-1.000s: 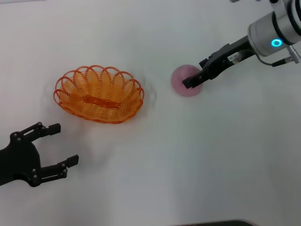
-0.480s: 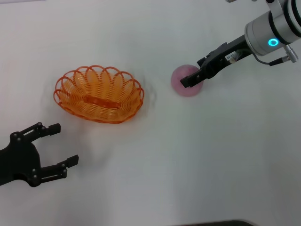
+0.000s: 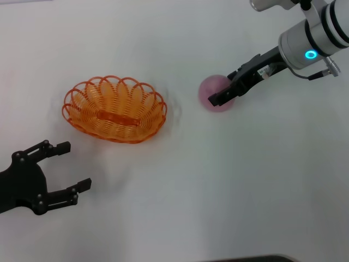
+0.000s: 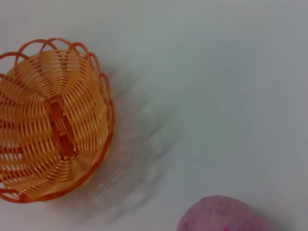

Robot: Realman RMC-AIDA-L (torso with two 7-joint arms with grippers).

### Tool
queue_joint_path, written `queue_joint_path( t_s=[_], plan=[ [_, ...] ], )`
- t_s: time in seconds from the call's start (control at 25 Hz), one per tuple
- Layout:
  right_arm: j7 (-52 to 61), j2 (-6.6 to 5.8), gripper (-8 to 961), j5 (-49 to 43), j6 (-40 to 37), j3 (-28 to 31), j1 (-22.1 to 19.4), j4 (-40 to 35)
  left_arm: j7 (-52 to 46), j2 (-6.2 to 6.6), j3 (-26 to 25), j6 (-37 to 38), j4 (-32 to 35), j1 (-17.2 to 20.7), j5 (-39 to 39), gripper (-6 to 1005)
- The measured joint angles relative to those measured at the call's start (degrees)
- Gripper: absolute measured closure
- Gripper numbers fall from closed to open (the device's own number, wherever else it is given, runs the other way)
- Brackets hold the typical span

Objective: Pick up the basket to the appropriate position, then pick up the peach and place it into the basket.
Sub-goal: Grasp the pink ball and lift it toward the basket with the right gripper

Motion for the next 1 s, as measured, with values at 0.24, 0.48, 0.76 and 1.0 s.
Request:
queue_joint_path(
  t_s=[0.24,0.48,0.76,1.0],
  plan=[
    [0.0,0.04,13,0.0,0.9,-0.3,0.2,0.6,0.0,0.02,0.1,0.0,0.0,-0.2,0.0,127],
    [0.0,0.11,16,0.0,1.7,-0.6,0.4,1.1,-0.1,0.03,0.0,0.0,0.0,-0.2,0.0,127],
    [-0.2,0.13,20,0.1,1.9,-1.2,0.5,1.2,-0.1,0.03,0.0,0.0,0.0,-0.2,0.0,126],
    [-0.2,0.13,158,0.1,1.9,-1.4,0.5,1.3,-0.1,0.03,0.0,0.0,0.0,-0.4,-0.1,126]
  ],
)
